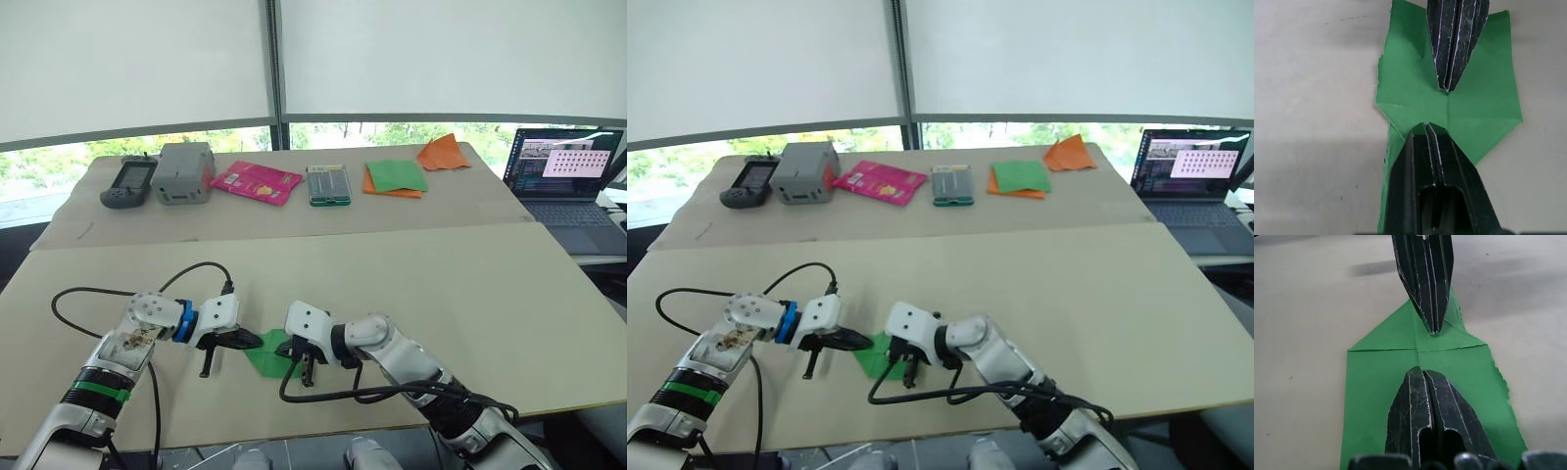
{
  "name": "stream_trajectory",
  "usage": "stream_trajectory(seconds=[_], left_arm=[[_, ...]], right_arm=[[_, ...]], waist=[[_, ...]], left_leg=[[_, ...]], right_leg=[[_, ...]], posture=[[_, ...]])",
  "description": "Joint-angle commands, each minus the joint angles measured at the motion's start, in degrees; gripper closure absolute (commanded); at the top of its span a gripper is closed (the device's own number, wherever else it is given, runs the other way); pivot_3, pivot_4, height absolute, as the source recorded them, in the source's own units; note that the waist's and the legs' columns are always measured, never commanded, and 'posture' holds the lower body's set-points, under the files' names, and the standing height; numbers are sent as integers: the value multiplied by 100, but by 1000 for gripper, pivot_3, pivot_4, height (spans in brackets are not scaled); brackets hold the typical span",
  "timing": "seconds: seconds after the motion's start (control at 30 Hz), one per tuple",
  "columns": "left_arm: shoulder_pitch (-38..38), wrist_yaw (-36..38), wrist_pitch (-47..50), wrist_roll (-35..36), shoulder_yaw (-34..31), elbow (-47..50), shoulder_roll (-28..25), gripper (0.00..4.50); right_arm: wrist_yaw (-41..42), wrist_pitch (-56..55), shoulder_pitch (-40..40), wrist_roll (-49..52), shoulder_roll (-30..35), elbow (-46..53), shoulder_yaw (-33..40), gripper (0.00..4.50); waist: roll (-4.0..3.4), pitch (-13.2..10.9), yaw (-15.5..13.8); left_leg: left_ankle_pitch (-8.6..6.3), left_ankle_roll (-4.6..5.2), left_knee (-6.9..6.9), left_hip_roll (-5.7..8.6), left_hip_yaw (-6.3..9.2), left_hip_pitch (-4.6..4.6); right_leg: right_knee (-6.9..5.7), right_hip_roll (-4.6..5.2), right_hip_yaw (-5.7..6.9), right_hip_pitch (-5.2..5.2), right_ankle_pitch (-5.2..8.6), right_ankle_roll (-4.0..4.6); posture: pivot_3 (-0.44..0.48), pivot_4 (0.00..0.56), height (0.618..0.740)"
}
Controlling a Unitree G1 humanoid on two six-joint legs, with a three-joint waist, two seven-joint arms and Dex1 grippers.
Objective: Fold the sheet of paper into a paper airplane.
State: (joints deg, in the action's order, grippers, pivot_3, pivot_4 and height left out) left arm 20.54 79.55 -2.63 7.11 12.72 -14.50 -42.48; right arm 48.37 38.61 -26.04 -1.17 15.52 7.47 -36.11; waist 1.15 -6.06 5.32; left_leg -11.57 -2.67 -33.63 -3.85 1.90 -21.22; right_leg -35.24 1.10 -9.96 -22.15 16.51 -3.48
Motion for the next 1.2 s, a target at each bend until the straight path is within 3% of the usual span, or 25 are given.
stream_trajectory(seconds=[0.03, 0.43, 0.7, 1.2], left_arm=[[-74, 0, -21, -104, 21, -88, -102, 4500], [-70, 20, -65, -102, 29, -121, -107, 4500], [-80, 18, -119, -116, 41, -142, -119, 4500], [-60, 9, -155, -141, 57, -181, -114, 4500]], right_arm=[[103, 537, 263, -144, 318, -339, -378, 4490], [-3, 792, 382, 50, 543, -181, -207, 4490], [-221, 774, 259, 362, 110, 212, 109, 4490], [-357, 698, 169, 618, -117, 355, 384, 4490]], waist=[[-2, 4, -12], [-5, 9, -151], [-1, 7, -132], [3, 2, -122]], left_leg=[[0, 0, 0, 0, 0, 0], [0, -1, -3, 0, -1, 0], [-1, -1, 0, 0, -1, -2], [0, -1, 1, -1, -1, -1]], right_leg=[[0, 0, 0, 0, 0, 0], [7, 1, 0, 0, 1, 1], [8, 1, 0, -4, 1, 1], [4, 1, 0, -8, 0, 1]], posture=[[0, 150, 740], [0, 150, 740], [0, 150, 740], [0, 150, 740]])
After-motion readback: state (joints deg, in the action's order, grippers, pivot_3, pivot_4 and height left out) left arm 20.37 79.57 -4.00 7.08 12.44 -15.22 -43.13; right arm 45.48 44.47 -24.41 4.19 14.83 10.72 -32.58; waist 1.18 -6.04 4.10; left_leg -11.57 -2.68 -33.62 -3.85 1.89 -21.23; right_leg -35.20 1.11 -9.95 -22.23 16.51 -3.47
